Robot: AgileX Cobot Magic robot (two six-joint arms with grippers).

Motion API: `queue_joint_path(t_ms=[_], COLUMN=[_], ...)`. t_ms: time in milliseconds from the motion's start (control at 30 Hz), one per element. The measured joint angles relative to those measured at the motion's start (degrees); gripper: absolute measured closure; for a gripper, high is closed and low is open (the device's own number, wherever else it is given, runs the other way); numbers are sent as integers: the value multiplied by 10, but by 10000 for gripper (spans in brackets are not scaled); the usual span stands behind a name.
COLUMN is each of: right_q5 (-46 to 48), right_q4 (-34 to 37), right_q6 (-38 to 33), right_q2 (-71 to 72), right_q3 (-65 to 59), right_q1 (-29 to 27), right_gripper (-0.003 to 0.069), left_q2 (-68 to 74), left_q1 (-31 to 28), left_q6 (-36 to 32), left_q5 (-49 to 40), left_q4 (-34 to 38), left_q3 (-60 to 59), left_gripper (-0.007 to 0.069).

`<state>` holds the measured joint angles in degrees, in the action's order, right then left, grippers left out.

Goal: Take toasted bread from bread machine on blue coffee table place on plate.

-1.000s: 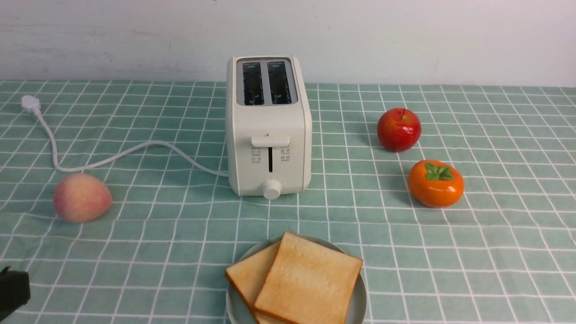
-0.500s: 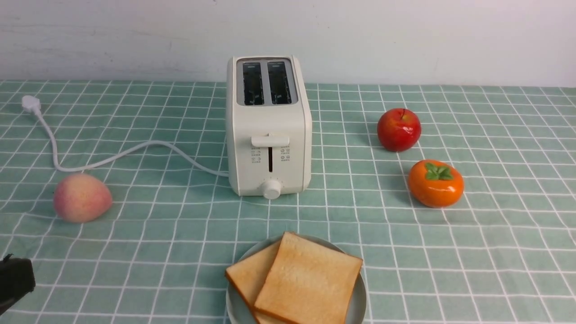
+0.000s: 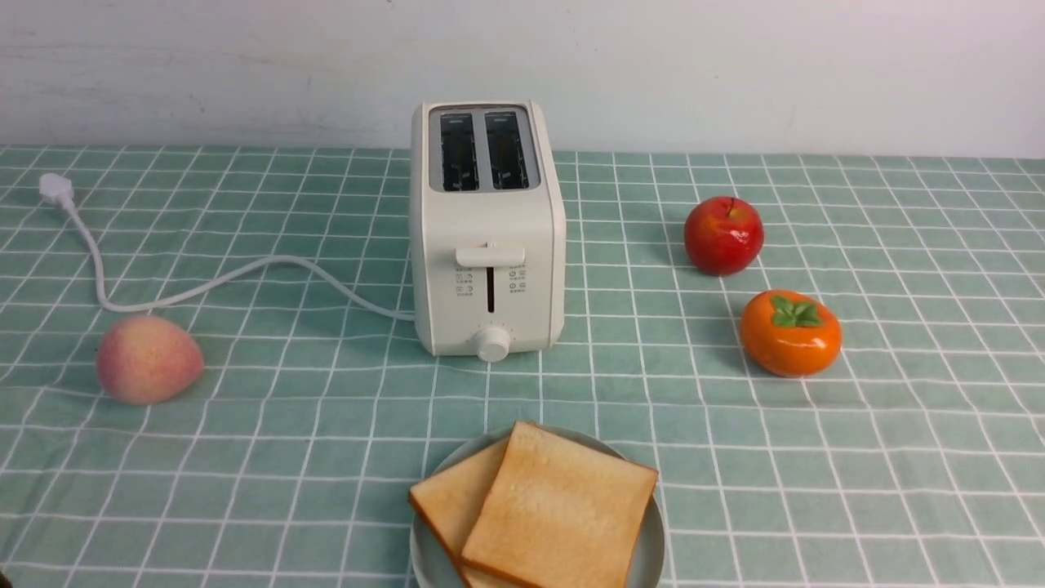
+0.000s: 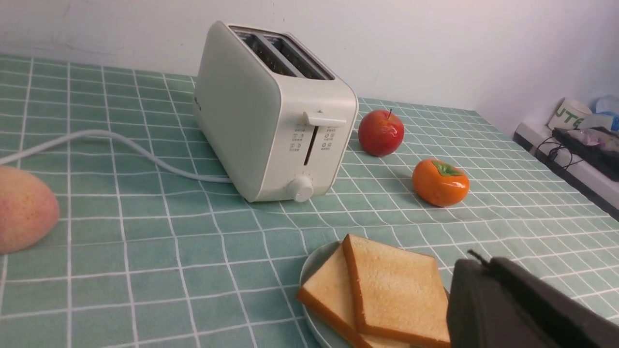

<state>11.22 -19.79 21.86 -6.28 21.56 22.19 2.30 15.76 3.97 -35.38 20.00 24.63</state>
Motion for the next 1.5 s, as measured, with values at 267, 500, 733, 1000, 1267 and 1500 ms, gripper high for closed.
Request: queue_joint_path(t_ms=[267,500,733,1000,1267,1500], right_q5=[0,0,0,0,0,0], right_q4=[0,0,0,0,0,0], right_q6=[0,0,0,0,0,0], right_q2=[0,0,0,0,0,0], right_q3=[0,0,0,0,0,0], right_q1=[0,0,0,0,0,0], right_gripper=[645,638,636,627,624,622], left_q2=[0,0,-19,-30,-30,-30], left_q1=[0,0,-16,-112,-115,-115], left_q6=[0,-3,4,123,155,157], left_q5=[-14,-14,49,103,131,135], left_q4=[2,-4,-78,-186,-208,-209], left_q3=[-1,-1,-36,-182,-262,-262], left_gripper=[638,638,638,638,638,638])
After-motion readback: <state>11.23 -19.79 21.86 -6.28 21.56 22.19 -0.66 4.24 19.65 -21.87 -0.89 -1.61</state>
